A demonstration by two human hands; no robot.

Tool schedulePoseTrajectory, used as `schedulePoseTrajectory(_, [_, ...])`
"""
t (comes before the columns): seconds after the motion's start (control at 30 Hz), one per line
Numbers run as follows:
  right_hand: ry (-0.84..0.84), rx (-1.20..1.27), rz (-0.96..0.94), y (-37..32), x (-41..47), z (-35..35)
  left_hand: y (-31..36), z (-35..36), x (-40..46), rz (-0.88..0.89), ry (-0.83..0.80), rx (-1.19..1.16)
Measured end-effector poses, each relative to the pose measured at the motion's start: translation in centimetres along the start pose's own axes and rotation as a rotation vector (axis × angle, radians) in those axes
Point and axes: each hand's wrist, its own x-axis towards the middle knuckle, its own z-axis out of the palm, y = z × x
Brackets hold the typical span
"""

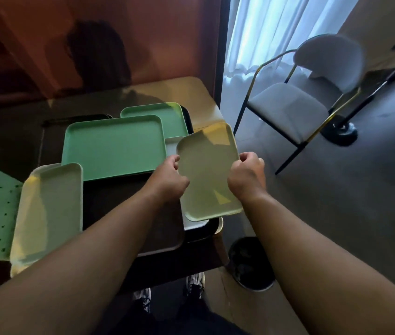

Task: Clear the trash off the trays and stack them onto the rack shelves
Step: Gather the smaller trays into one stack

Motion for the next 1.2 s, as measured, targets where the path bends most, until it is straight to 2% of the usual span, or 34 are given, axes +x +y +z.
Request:
schedulePoseTrajectory(0.17, [-0.014, 0.137, -0.036, -4.0, -1.6, 1.1, -0.8, -3.4, -0.5, -0.156, 0.173, 0.002])
schedulePoseTrajectory(0.3, [-0.155, 0.237, -0.002, -7.1, -4.1, 4.9, -3.5, -7.9, -1.6, -0.124, 0.328, -0.098])
schedulePoseTrajectory(0.53, [-0.436, 0.008, -0.058, -9.9, -9.6, 17.2, -12.0, -16.6, -4.5, -0.235, 0.554, -0.177])
schedulePoseTrajectory(0.6, [-0.468, 0.017, -0.065, -10.1, -11.1, 20.4, -14.1, -18.2, -5.4, -0.280, 0.587, -0.103])
schedulePoseTrajectory(0.7, [-0.475, 0.036, -0.048, -10.0, -13.2, 23.9, -16.5, -19.4, -6.7, -0.281, 0.550, 0.126])
schedulePoseTrajectory(0.93, [-0.453, -0.027, -0.034, -9.9, -15.2, 28.2, -20.3, -19.8, -7.5, -0.293, 0.280, 0.424])
schedulePoseTrajectory(1.2, [-0.445, -0.161, -0.074, -8.7, -15.7, 29.6, -22.1, -19.6, -7.4, -0.298, 0.081, 0.596])
